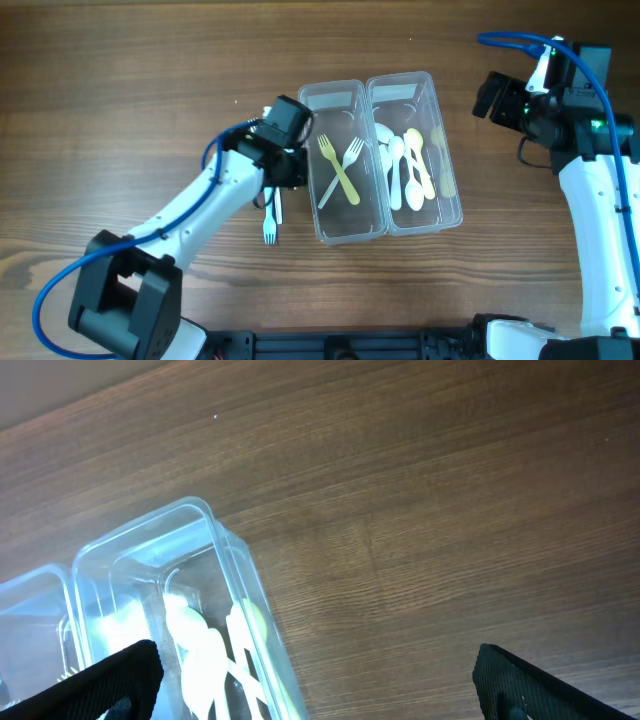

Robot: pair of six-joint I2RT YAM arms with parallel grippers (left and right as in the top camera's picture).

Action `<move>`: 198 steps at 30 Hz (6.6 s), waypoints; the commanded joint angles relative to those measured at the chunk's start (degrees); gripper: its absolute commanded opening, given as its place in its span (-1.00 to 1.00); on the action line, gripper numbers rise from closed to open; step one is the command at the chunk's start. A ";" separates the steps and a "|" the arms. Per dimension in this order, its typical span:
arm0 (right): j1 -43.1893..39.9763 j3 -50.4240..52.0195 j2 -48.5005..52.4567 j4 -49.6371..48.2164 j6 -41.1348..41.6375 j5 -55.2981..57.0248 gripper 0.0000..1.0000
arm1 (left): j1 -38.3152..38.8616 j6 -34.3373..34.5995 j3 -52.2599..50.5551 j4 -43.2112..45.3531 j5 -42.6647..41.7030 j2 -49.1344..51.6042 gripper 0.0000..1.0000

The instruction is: Pack container

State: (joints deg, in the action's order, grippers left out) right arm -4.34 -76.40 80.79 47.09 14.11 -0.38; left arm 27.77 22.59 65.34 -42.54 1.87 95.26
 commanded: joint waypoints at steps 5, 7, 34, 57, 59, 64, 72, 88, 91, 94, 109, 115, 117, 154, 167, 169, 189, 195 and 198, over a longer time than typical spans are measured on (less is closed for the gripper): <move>-0.24 -0.96 0.00 -0.31 0.90 -0.02 0.99 | -6.80 12.83 -0.46 6.62 -1.38 0.96 -0.26; -0.24 -0.96 0.00 -0.31 0.92 -0.02 1.00 | -7.69 17.38 -0.46 7.78 -1.40 1.84 -0.30; -0.24 -0.96 0.00 -0.31 0.92 -0.02 0.99 | -14.86 13.62 5.09 11.67 -8.87 18.01 -0.49; -0.24 -0.96 0.00 -0.31 0.92 -0.02 0.99 | 6.93 9.07 31.95 -17.55 -1.09 10.29 -0.92; -0.24 -0.94 0.00 -0.31 0.92 -0.02 0.99 | 9.60 14.21 31.93 -15.54 0.90 11.56 -0.92; -0.24 -0.94 0.00 -0.31 0.92 -0.02 0.99 | 10.86 22.29 30.32 -13.55 0.04 17.64 -0.92; -0.24 -0.94 0.00 -0.31 0.92 -0.02 0.99 | 7.82 19.26 33.57 -17.35 -2.43 13.03 0.35; -0.24 -0.96 0.00 -0.31 0.90 -0.02 0.99 | -1.57 6.32 12.20 -15.58 0.98 10.10 -0.30; -0.24 -0.96 0.00 -0.31 0.92 -0.02 1.00 | -1.57 6.32 7.91 -11.76 0.96 10.10 -0.29; -0.24 -0.96 0.00 -0.31 0.90 -0.02 0.99 | -1.42 6.27 4.48 -7.82 0.28 10.14 -0.29; -0.24 -0.96 0.00 -0.31 0.92 -0.02 0.99 | -1.20 6.10 -4.37 2.03 -2.03 10.47 -0.35; -0.24 -0.96 0.00 -0.31 0.92 -0.02 0.99 | -1.20 6.10 -5.27 3.65 -2.08 10.67 -0.89; -0.24 -0.96 0.00 -0.31 0.92 -0.02 0.99 | -1.20 6.10 -5.05 3.30 -2.08 10.47 -0.92; -0.24 -0.94 0.00 -0.31 0.92 -0.02 0.99 | 0.50 -1.44 24.61 -23.98 3.65 3.76 0.06; -0.24 -0.96 0.00 -0.31 0.92 -0.02 1.00 | -2.27 3.58 0.94 -9.11 2.47 6.45 -0.10; -0.24 -0.96 0.00 -0.31 0.92 -0.02 0.99 | -2.27 3.58 -0.76 -6.88 1.99 6.45 -0.11; -0.24 -0.96 0.00 -0.31 0.92 -0.02 0.99 | -2.27 3.56 -9.79 2.47 0.33 6.54 -0.92; -0.24 -0.94 0.00 -0.31 0.92 -0.02 0.99 | -2.05 3.37 4.17 -9.40 0.46 0.31 -0.92; -0.24 -0.96 0.00 -0.31 0.90 -0.02 0.99 | -0.17 3.32 12.72 -13.53 -0.24 -2.97 -0.92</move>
State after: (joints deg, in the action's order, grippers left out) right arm -4.34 -76.40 80.79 47.09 14.11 -0.38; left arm 26.02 26.17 69.12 -54.30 2.90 98.43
